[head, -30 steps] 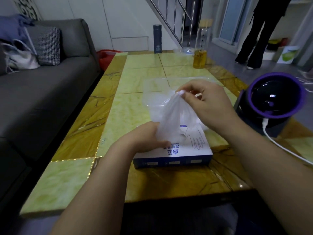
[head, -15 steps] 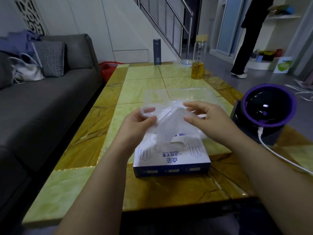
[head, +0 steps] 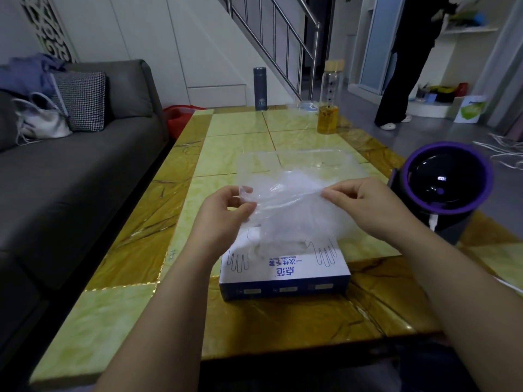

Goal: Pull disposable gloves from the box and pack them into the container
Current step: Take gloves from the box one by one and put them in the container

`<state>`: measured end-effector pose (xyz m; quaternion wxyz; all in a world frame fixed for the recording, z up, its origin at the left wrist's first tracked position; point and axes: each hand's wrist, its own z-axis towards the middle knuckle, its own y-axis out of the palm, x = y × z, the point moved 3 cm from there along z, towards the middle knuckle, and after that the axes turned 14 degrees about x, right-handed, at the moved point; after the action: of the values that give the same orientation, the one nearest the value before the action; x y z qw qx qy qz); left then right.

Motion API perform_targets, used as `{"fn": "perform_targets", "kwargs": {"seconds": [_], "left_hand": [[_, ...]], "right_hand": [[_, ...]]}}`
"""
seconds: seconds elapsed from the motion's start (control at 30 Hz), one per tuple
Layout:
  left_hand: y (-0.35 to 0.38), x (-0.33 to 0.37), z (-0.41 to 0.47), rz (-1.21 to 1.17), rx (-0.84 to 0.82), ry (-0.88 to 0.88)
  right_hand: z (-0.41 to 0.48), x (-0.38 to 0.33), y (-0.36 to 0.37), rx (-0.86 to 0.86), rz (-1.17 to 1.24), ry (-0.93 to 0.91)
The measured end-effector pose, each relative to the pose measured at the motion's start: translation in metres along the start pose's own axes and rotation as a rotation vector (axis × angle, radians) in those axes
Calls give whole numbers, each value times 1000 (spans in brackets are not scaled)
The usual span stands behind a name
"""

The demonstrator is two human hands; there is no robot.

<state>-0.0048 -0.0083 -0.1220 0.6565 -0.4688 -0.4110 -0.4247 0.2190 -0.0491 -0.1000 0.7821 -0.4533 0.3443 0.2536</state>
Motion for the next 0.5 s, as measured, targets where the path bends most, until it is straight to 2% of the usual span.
{"fn": "perform_targets", "kwargs": {"seconds": [0.1,0.23,0.5], "left_hand": [[-1,-2,2,73,99,34],[-6,-4,5,106,202,37],[-12,-8,7,209,294,61]], "right_hand": [[0,0,-1,57,-20,-33],[1,-4,-10,252,30,-78],[8,10,-33,581,437,235]]}}
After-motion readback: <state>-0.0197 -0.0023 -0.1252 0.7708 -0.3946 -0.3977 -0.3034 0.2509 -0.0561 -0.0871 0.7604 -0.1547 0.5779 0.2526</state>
